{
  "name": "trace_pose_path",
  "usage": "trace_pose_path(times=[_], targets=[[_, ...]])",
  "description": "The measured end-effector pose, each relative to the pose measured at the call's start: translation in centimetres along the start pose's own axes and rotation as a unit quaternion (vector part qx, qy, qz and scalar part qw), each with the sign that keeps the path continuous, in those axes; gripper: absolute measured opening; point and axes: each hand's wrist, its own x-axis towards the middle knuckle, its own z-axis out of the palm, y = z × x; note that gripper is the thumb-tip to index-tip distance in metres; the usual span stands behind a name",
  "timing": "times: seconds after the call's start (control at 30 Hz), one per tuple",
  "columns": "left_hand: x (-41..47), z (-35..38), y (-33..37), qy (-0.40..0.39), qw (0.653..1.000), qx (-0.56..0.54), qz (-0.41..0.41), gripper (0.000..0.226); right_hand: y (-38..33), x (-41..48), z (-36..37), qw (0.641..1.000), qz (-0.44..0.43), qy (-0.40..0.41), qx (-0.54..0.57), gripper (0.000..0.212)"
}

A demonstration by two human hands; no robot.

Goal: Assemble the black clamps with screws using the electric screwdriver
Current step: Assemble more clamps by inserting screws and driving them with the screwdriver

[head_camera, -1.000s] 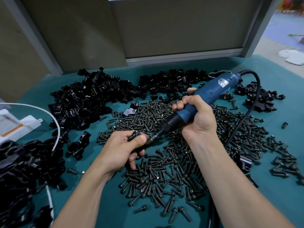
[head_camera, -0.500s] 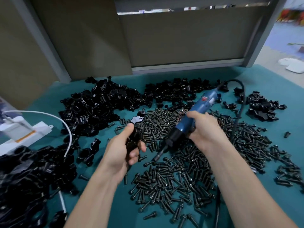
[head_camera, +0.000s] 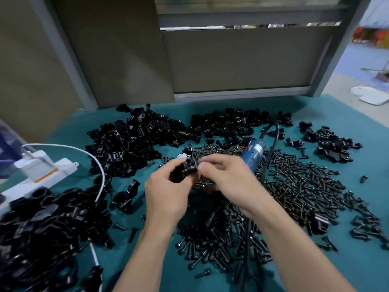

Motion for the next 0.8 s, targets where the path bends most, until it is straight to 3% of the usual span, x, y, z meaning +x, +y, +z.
trace_pose_path(times=[0.07,0.17,0.23,0.33,0.43,0.5,0.57,0.67,0.8], targets=[[-0.5,0.0,0.1,0.022,0.997,0.025,0.066,0.054,0.2,-0.9,1.9,0.99,0.021,-0.061,0.129,0.017],[-0.5,-0.1,0.6,-0.004,0.994,-0.004,0.112,0.064,0.6,-1.3,3.4,0.961,0.056,0.002,0.269,0.027],[-0.4,-0.3,1.2,-0.06,0.991,-0.088,0.087,0.057,0.6,-1.4,3.2,0.914,0.103,0.007,0.391,0.039],[-0.3,-0.5,2.0,-0.055,0.973,-0.223,-0.007,0.038,0.7,-1.9,2.4,0.867,0.133,-0.019,0.48,0.057],[-0.6,-0.6,3.0,-0.099,0.965,-0.226,-0.092,0.028,0.2,-2.7,2.3,0.844,0.145,-0.069,0.512,0.041],[-1.1,-1.1,4.0,-0.133,0.959,-0.22,-0.122,0.031,-0.8,-2.9,2.5,0.847,0.149,-0.075,0.505,0.03],[-2.0,-2.1,4.8,-0.106,0.953,-0.25,-0.138,0.031,-1.8,-3.3,2.8,0.865,0.153,-0.072,0.472,0.021],[-3.5,-4.1,4.5,0.008,0.964,-0.232,-0.131,0.03,-3.0,-3.7,4.7,0.898,0.159,-0.095,0.4,0.021],[-5.3,-8.1,2.6,0.181,0.961,-0.161,-0.137,0.041,-5.3,-3.8,10.0,0.968,0.089,-0.114,0.206,0.016]])
